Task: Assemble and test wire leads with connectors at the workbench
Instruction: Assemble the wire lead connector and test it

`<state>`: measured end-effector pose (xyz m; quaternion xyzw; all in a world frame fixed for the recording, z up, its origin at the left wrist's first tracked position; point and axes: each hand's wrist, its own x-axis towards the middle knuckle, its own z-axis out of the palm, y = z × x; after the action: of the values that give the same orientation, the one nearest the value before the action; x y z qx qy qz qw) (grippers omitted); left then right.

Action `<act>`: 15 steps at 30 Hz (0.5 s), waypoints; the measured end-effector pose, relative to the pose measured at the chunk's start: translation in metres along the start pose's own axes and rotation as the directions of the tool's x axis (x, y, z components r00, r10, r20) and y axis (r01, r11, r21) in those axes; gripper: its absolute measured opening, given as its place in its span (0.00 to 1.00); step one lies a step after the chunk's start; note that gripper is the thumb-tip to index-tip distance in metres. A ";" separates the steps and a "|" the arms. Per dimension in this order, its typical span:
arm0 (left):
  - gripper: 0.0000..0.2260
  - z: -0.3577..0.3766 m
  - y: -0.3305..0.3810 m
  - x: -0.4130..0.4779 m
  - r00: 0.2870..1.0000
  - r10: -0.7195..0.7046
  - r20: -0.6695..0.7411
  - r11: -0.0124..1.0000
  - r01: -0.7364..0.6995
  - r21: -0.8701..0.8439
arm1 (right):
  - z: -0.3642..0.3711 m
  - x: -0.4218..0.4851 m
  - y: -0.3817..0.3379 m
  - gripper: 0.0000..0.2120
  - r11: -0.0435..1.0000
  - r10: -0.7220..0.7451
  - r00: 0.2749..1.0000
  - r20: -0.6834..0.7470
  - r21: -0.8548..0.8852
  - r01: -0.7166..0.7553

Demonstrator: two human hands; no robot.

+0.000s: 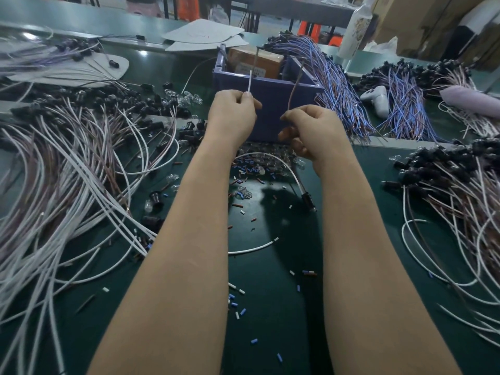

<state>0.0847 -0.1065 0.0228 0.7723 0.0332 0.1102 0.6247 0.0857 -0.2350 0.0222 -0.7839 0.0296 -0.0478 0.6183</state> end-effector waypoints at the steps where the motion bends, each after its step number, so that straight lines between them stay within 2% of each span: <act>1: 0.16 0.000 0.000 0.000 1.000 -0.002 0.003 1.000 0.002 0.001 | -0.001 0.000 0.000 0.07 1.000 0.002 1.000 0.001 0.001 -0.002; 9: 0.15 0.000 0.002 -0.001 1.000 -0.002 0.004 1.000 0.002 0.003 | -0.003 0.000 0.000 0.07 1.000 0.002 1.000 0.003 -0.017 -0.002; 12: 0.11 0.001 0.002 0.000 0.996 -0.013 -0.093 0.999 0.017 0.048 | -0.006 0.000 0.000 0.05 0.998 0.029 0.999 0.041 -0.051 -0.027; 13: 0.10 -0.001 0.003 0.001 0.987 -0.016 -0.157 0.996 0.029 0.082 | -0.009 0.000 0.001 0.04 0.993 0.036 0.998 0.057 -0.117 -0.029; 15: 0.19 -0.007 0.006 0.001 0.946 0.015 -0.325 0.968 0.067 0.242 | -0.017 0.000 0.001 0.05 0.926 0.047 0.996 0.081 -0.378 -0.013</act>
<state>0.0833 -0.1012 0.0301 0.8158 0.1592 0.2221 0.5097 0.0838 -0.2522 0.0248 -0.8889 0.0229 0.0030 0.4575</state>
